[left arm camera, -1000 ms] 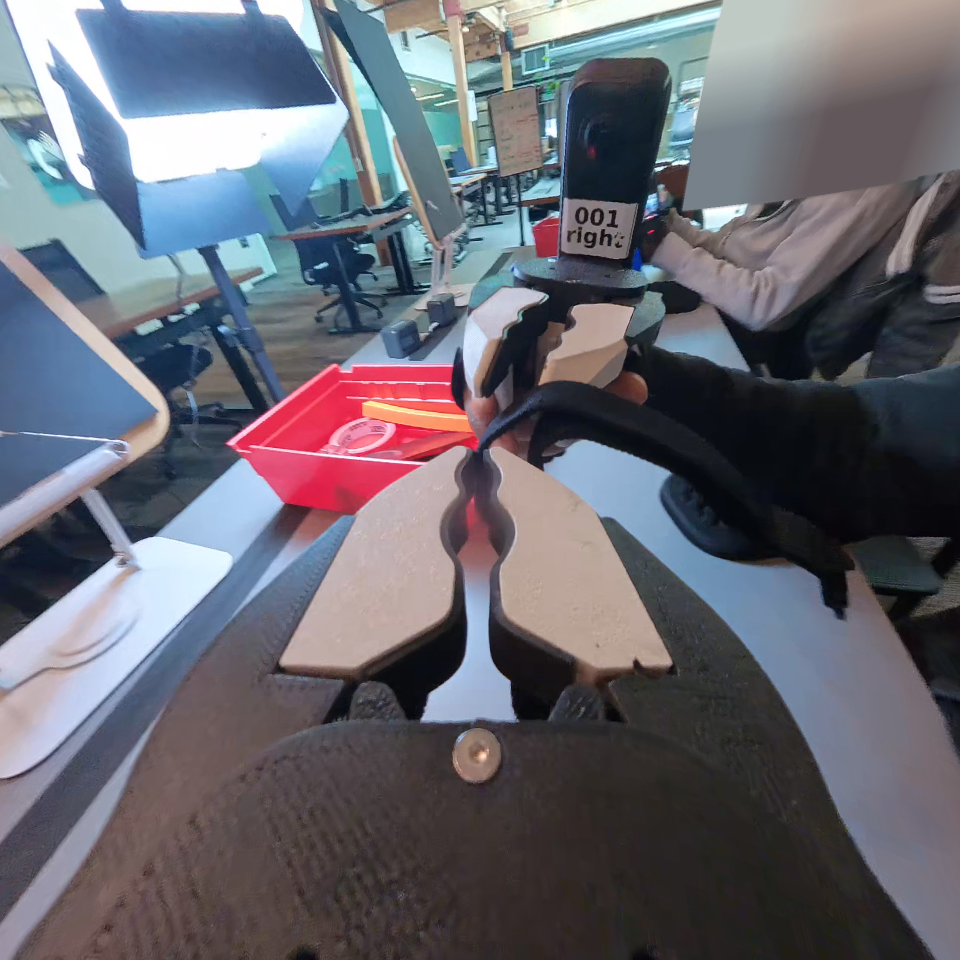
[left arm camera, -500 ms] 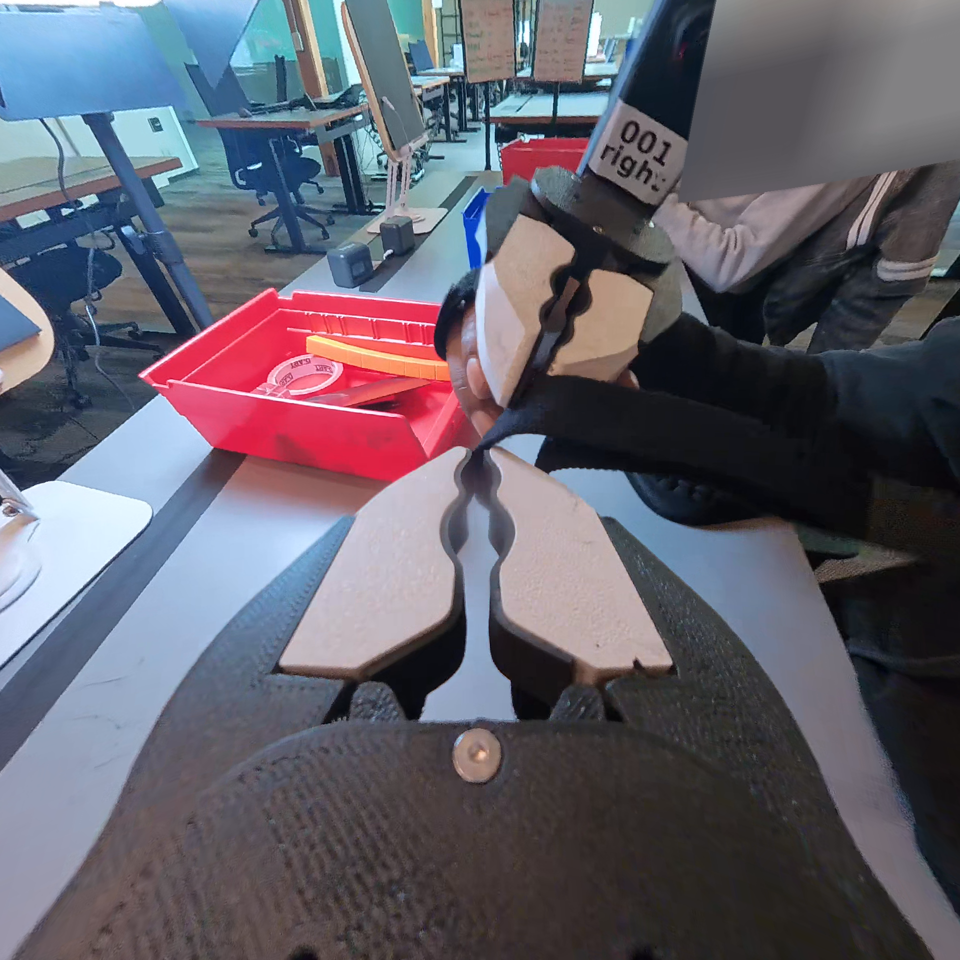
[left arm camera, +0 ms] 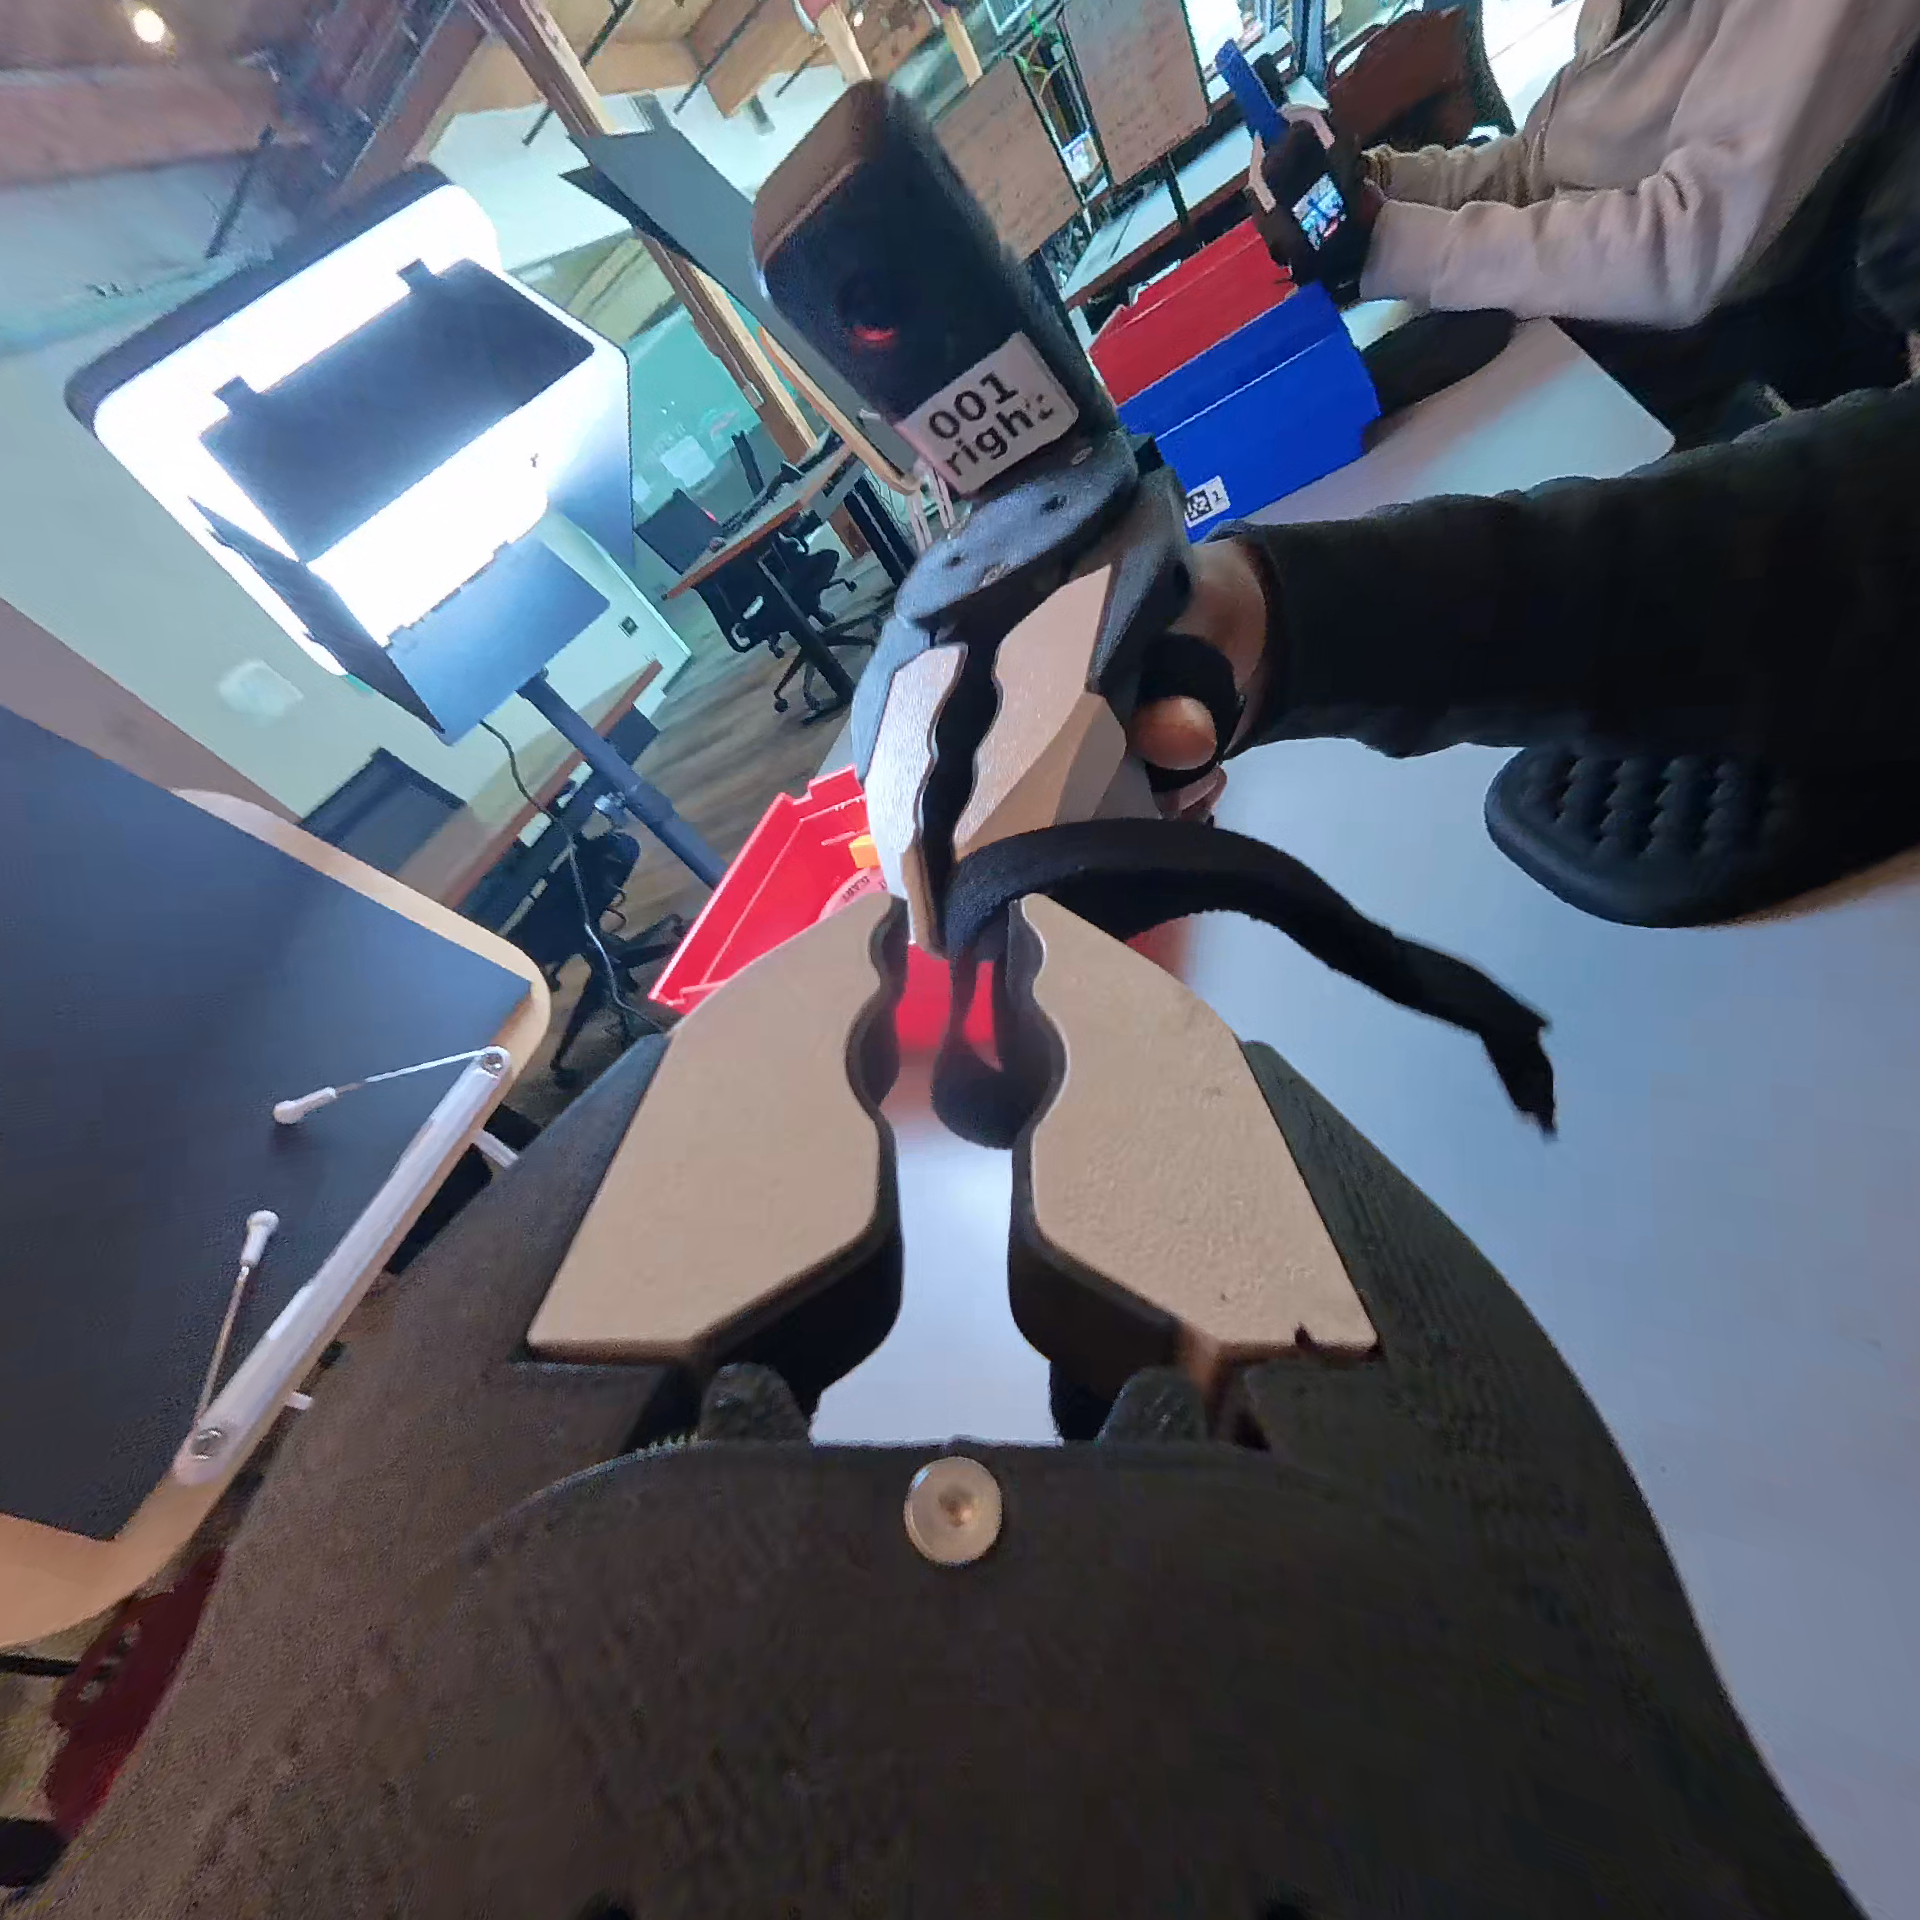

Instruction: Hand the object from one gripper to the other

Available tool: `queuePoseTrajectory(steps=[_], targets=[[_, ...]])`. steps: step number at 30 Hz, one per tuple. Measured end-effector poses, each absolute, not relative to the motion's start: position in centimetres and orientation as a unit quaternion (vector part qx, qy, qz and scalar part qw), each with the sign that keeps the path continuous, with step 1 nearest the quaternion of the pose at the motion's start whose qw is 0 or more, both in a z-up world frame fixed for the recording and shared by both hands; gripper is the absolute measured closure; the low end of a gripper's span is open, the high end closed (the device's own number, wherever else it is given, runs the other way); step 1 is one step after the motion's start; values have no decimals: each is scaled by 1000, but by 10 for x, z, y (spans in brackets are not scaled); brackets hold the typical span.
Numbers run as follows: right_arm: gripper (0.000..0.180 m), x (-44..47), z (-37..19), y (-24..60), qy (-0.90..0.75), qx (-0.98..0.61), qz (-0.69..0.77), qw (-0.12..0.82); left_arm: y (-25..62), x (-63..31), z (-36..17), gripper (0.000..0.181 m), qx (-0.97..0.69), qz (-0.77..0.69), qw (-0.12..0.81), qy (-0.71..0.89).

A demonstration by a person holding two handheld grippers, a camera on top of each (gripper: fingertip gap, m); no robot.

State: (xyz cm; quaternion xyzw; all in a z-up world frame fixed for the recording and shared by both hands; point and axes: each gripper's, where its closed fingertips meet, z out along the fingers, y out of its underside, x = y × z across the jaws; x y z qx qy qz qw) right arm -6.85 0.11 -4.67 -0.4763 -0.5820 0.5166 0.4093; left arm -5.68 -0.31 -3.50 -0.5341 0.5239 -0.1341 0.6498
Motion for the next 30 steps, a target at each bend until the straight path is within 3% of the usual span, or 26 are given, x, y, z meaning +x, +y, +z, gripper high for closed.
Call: queuePoseTrajectory(steps=[7, 13, 21, 30], targets=[[177, -72, -58, 0, -585, -495, 522, 374, 0, -56, -41, 178, -541, -123, 642, 530], [167, -64, -36, 7, -583, -427, 489, 488, 11, -59, -41, 179, -613, -237, 600, 456], [163, -63, -32, -3, -603, -382, 470, 520, 8, -55, -46, 179, -636, -300, 561, 437], [177, -62, -28, 1, -587, -393, 486, 514, 7, -55, -48, 179, -629, -289, 566, 448]])
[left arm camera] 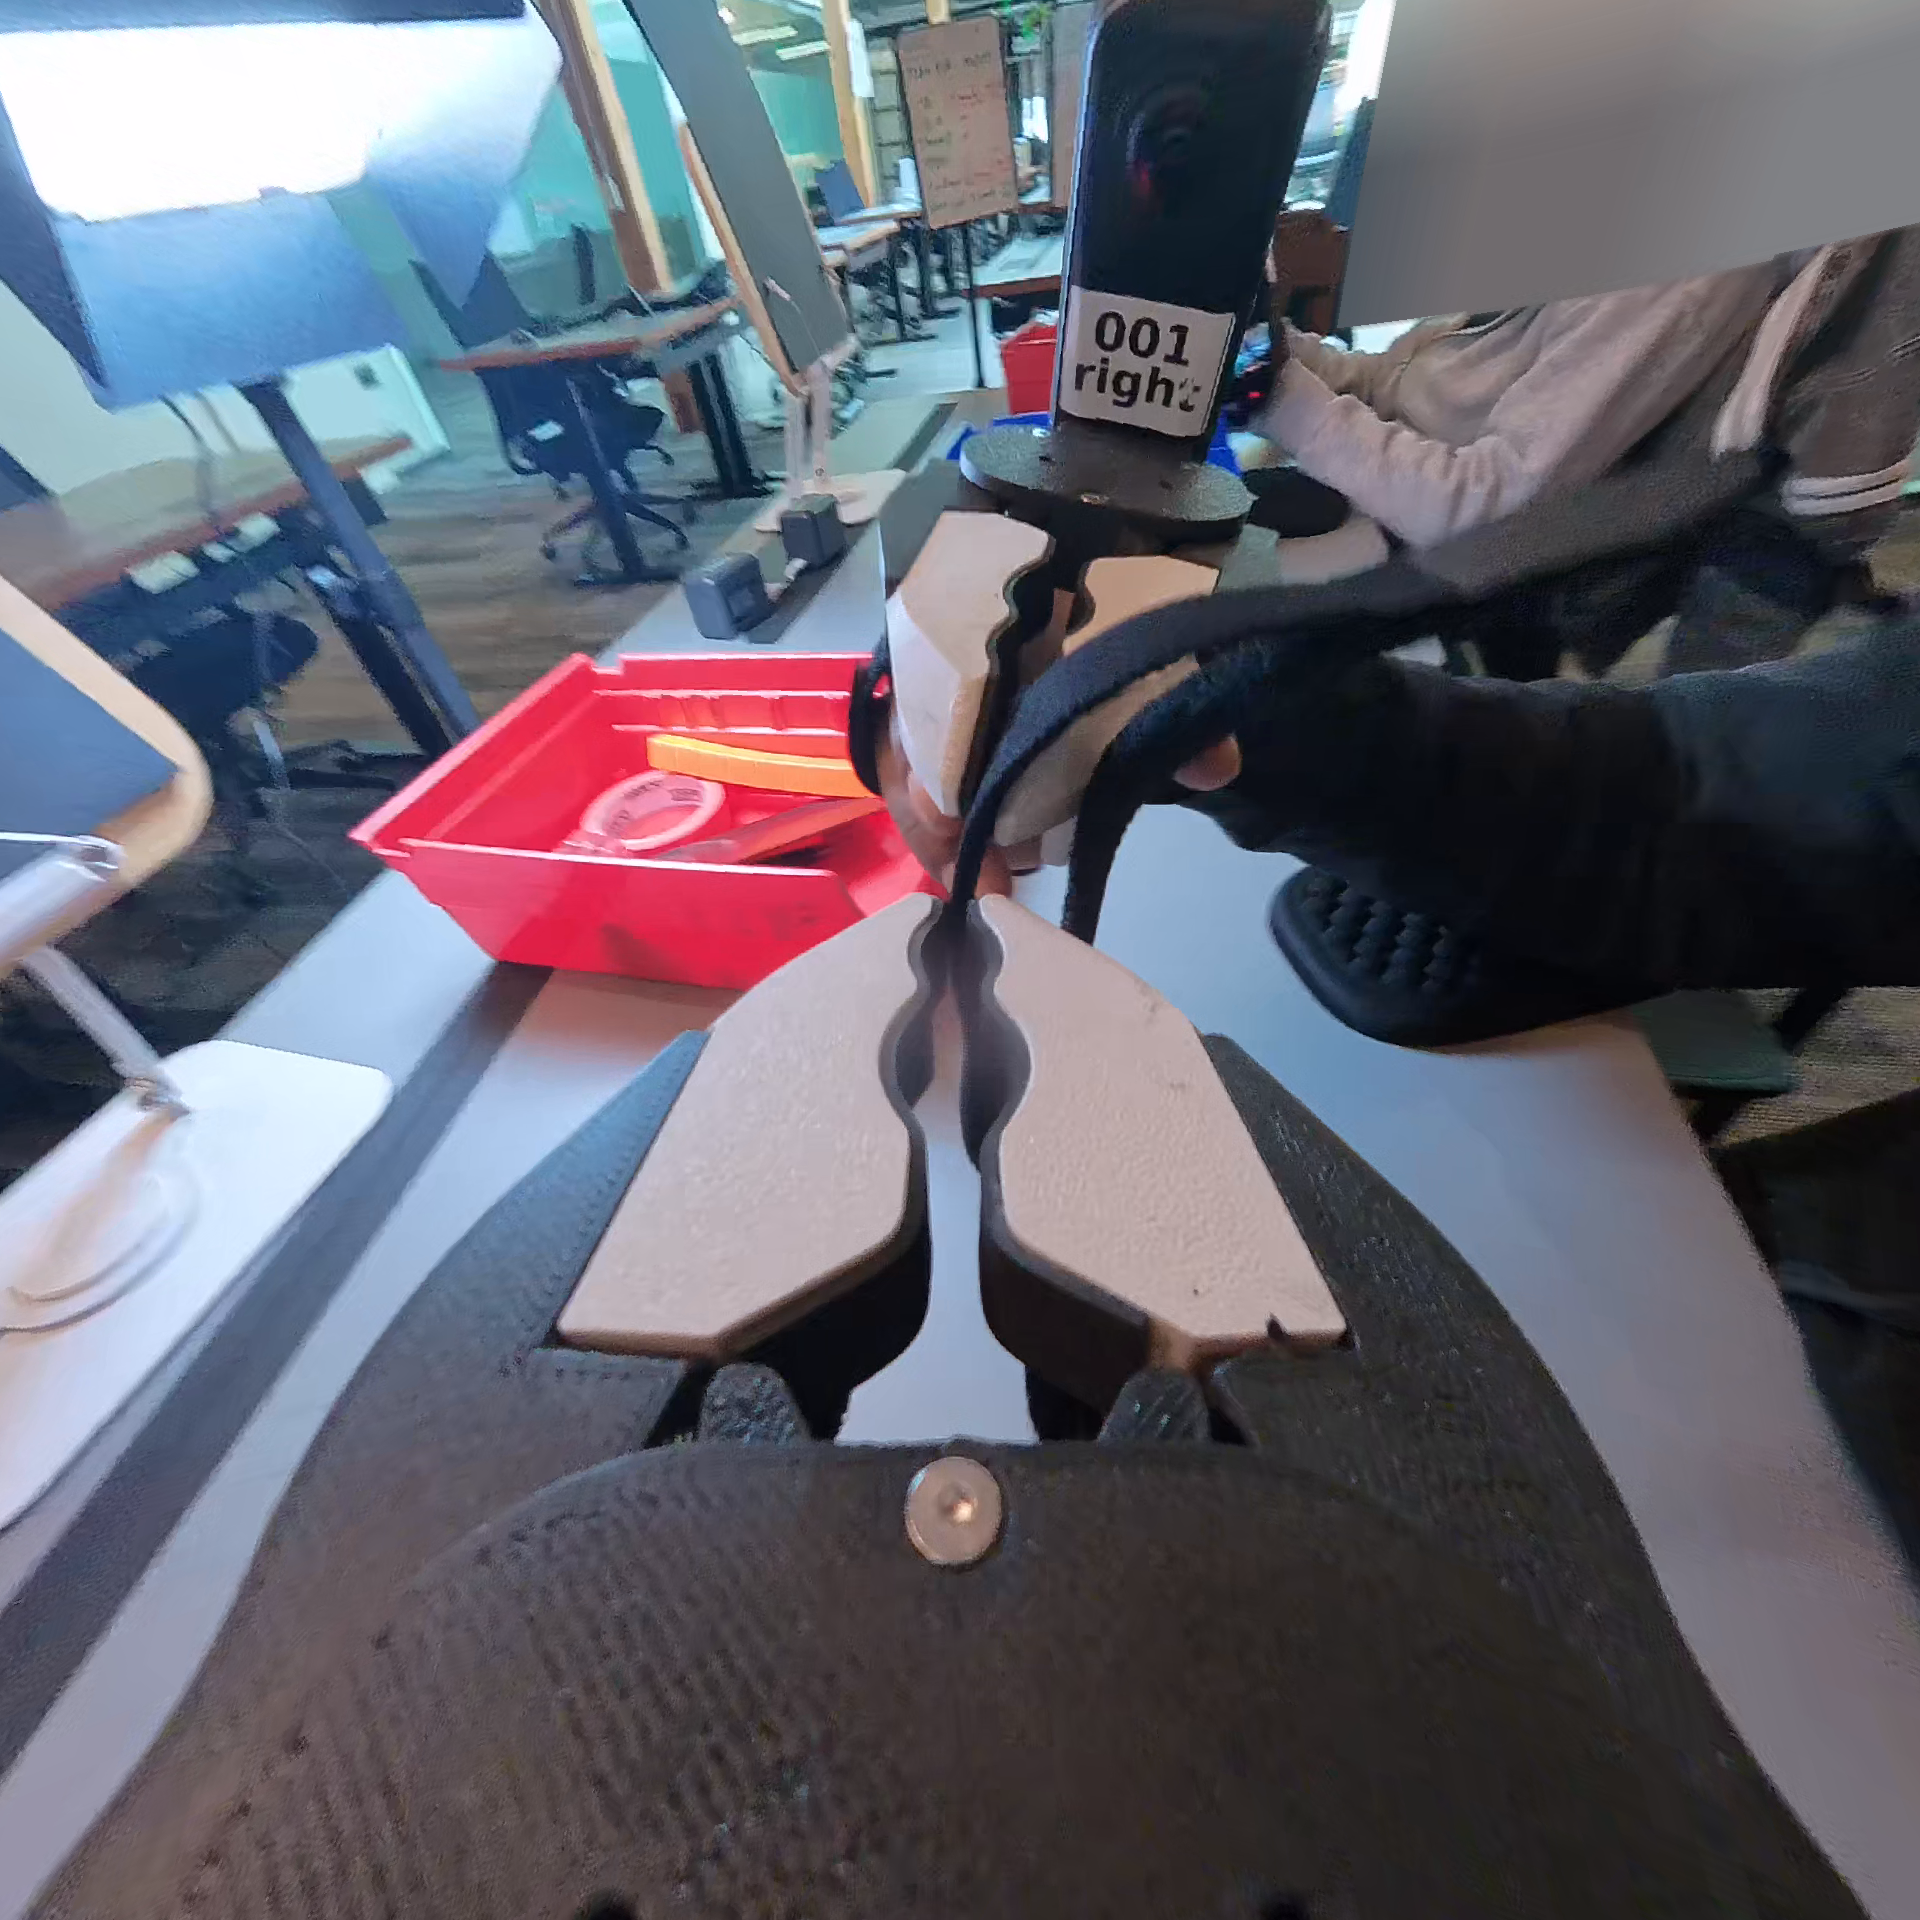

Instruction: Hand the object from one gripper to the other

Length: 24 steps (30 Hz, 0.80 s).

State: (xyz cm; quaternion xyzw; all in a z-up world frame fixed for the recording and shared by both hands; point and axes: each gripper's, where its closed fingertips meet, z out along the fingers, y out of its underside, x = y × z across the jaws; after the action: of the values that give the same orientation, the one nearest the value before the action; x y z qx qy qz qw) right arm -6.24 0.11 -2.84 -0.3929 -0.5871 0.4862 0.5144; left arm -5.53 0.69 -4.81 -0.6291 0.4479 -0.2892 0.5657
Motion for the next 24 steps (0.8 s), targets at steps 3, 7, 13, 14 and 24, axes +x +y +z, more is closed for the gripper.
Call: queuePoseTrajectory(steps=[3, 7, 13, 14, 24], targets=[[178, -64, -34, 2, -591, -411, 488, 494, 5, -59, -36, 168, -605, -260, 600, 453], [178, -67, -44, -2, -600, -423, 502, 457, -1, -61, -32, 168, -582, -205, 621, 483], [178, -70, -54, -8, -610, -433, 516, 417, -8, -56, -35, 165, -563, -177, 620, 517], [178, -70, -56, -9, -612, -434, 517, 412, -8, -55, -36, 166, -562, -173, 619, 520], [162, -67, -47, 5, -600, -419, 485, 478, 9, -63, -44, 178, -637, -216, 579, 461]])
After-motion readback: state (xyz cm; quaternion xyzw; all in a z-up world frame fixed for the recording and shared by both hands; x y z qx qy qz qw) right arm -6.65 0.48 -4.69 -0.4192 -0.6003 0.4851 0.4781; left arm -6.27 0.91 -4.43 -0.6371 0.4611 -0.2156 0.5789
